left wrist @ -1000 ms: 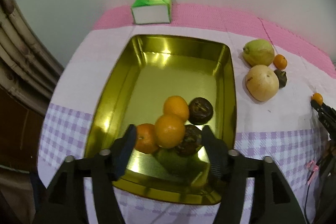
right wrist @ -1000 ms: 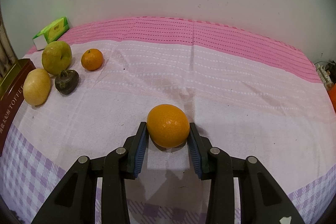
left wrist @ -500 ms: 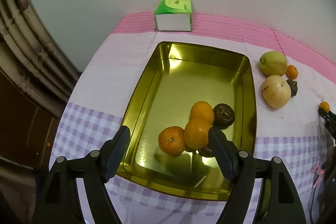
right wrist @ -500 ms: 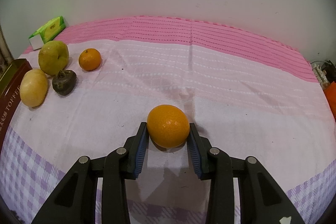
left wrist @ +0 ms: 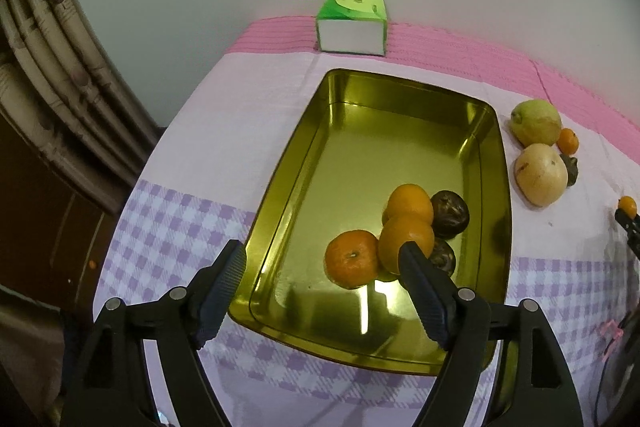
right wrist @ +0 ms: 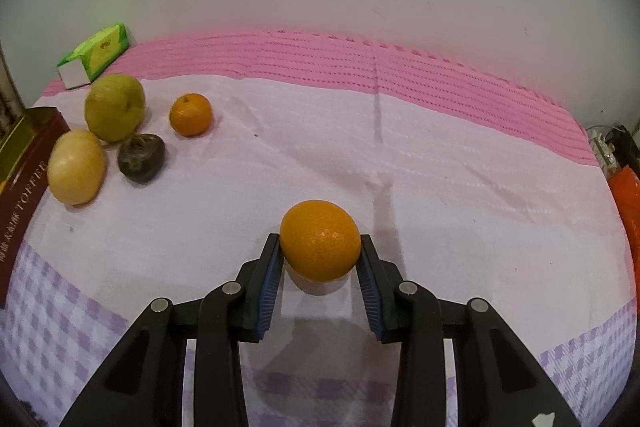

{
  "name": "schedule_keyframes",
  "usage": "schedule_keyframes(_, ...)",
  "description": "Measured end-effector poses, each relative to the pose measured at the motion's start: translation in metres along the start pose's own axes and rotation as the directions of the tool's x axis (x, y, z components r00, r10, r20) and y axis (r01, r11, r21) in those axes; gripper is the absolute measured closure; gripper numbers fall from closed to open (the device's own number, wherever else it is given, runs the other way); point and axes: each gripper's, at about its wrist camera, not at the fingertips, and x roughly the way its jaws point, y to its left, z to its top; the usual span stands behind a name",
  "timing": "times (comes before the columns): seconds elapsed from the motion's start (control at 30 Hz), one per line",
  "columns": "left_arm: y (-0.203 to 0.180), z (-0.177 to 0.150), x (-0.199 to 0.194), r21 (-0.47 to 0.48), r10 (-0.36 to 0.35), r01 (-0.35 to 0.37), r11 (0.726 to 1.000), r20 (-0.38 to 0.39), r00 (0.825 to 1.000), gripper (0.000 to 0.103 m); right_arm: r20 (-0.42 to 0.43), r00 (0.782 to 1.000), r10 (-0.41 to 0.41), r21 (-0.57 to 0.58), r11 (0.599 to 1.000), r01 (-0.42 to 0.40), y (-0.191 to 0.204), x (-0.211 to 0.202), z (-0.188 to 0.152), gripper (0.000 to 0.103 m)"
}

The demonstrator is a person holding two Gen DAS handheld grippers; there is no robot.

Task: Organize fruits
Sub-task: 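Withdraw the left gripper while the right gripper carries the orange toward the tray, then lower the large orange into the tray with the right gripper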

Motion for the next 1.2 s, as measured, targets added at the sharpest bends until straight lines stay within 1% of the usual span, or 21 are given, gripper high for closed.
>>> schedule_keyframes(0.13,0.004,-0.001,0.000,-0.008,0.011,-0.011,1.000,0.002,1.000,0.024,0.015,0.999,0.030,-0.025,0.999,-0.030,0.017,-0.011,0.006,0.069)
schedule_keyframes(0.33,0.006,-0.001,-0.002,-0.009,0.030,-0.030,1.000,0.003,1.000,0.024,0.035,0.993,0.109,-0.083,0.991,-0.106,0.061,-0.029,0.018,0.069)
schedule_keyframes(0.53,0.015,0.001,-0.003,-0.043,0.031,-0.030,0.999,0.007,1.000,0.022,0.042,0.976,0.213,-0.152,0.967,-0.204,0.110,-0.046,0.029,0.069)
schedule_keyframes(0.7,0.028,0.002,-0.003,-0.088,0.033,-0.032,0.996,0.002,0.999,0.021,0.035,0.951,0.306,-0.203,0.934,-0.293,0.154,-0.058,0.038,0.069)
schedule_keyframes(0.8,0.035,0.002,-0.005,-0.107,0.049,-0.049,0.993,0.006,0.999,0.021,0.030,0.938,0.345,-0.241,0.914,-0.328,0.179,-0.064,0.039,0.069)
schedule_keyframes(0.93,0.045,0.003,-0.008,-0.136,0.066,-0.064,0.989,0.014,0.998,0.020,0.013,0.916,0.400,-0.299,0.876,-0.379,0.214,-0.074,0.037,0.069)
schedule_keyframes(1.07,0.053,0.004,-0.009,-0.162,0.071,-0.068,0.985,0.015,0.997,0.018,-0.012,0.903,0.429,-0.354,0.843,-0.405,0.246,-0.077,0.034,0.069)
schedule_keyframes(1.2,0.060,0.004,-0.010,-0.189,0.073,-0.068,0.980,0.017,0.997,0.017,-0.034,0.896,0.442,-0.388,0.821,-0.419,0.267,-0.076,0.030,0.069)
